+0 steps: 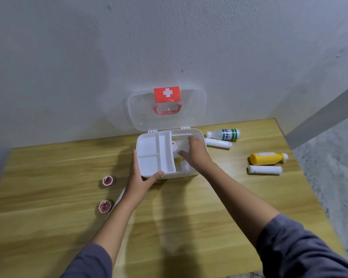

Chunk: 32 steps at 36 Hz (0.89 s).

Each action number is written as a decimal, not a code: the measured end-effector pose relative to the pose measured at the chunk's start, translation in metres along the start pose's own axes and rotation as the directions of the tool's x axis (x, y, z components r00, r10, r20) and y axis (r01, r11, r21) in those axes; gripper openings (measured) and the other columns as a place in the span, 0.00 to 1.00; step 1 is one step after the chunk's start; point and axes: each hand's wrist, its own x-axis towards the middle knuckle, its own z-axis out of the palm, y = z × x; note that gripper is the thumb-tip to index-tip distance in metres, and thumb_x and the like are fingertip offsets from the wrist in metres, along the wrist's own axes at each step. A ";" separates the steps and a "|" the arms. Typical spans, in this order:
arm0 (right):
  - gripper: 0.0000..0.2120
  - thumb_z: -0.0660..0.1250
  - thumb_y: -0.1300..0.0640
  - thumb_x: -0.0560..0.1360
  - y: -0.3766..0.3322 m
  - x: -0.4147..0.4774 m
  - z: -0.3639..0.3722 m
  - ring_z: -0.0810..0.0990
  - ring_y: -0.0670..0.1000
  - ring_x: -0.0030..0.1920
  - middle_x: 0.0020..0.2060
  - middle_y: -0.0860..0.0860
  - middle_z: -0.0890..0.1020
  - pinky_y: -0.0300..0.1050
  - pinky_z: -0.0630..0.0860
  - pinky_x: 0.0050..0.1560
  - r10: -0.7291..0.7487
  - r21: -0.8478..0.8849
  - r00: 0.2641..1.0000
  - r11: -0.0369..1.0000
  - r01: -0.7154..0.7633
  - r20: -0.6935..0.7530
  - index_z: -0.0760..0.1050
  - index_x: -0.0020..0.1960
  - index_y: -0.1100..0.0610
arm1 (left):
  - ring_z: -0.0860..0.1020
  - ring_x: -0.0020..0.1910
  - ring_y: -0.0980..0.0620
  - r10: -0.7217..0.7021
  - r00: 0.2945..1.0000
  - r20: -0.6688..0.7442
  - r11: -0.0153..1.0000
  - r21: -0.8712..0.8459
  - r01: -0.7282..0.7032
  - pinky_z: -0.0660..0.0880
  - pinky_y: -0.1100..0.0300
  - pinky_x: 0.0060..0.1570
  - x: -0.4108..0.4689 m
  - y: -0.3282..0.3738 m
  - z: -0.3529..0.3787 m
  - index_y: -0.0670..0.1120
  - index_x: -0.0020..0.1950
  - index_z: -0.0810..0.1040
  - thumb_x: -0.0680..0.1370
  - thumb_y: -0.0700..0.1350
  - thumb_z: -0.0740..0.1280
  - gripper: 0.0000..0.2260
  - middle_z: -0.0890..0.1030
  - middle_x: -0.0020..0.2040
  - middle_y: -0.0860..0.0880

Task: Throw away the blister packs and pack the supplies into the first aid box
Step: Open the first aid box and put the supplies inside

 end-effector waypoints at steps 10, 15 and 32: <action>0.32 0.72 0.55 0.70 -0.003 0.009 0.012 0.76 0.56 0.60 0.62 0.59 0.77 0.50 0.75 0.60 0.084 0.254 0.995 0.963 -0.093 0.046 0.65 0.70 0.59 | 0.54 0.75 0.57 0.012 1.000 -0.008 1.000 0.022 -0.011 0.59 0.46 0.72 -0.001 0.000 0.001 0.60 0.74 0.42 0.61 0.66 0.72 0.51 0.51 0.77 0.57; 0.31 0.70 0.56 0.72 -0.005 0.007 0.005 0.74 0.56 0.64 0.65 0.59 0.74 0.46 0.72 0.61 0.031 0.198 0.996 0.979 -0.046 0.082 0.62 0.71 0.60 | 0.52 0.75 0.57 0.009 1.000 -0.012 0.999 0.031 -0.008 0.58 0.45 0.72 0.000 -0.001 0.002 0.59 0.74 0.43 0.62 0.66 0.72 0.51 0.50 0.77 0.56; 0.20 0.66 0.60 0.74 0.105 0.041 -0.076 0.74 0.57 0.63 0.63 0.57 0.76 0.47 0.69 0.62 -0.002 0.098 0.986 0.995 0.019 -0.169 0.71 0.65 0.59 | 0.57 0.74 0.57 -0.001 1.000 -0.010 0.999 -0.038 0.001 0.61 0.44 0.71 0.008 -0.019 0.001 0.69 0.71 0.43 0.61 0.66 0.74 0.50 0.55 0.76 0.59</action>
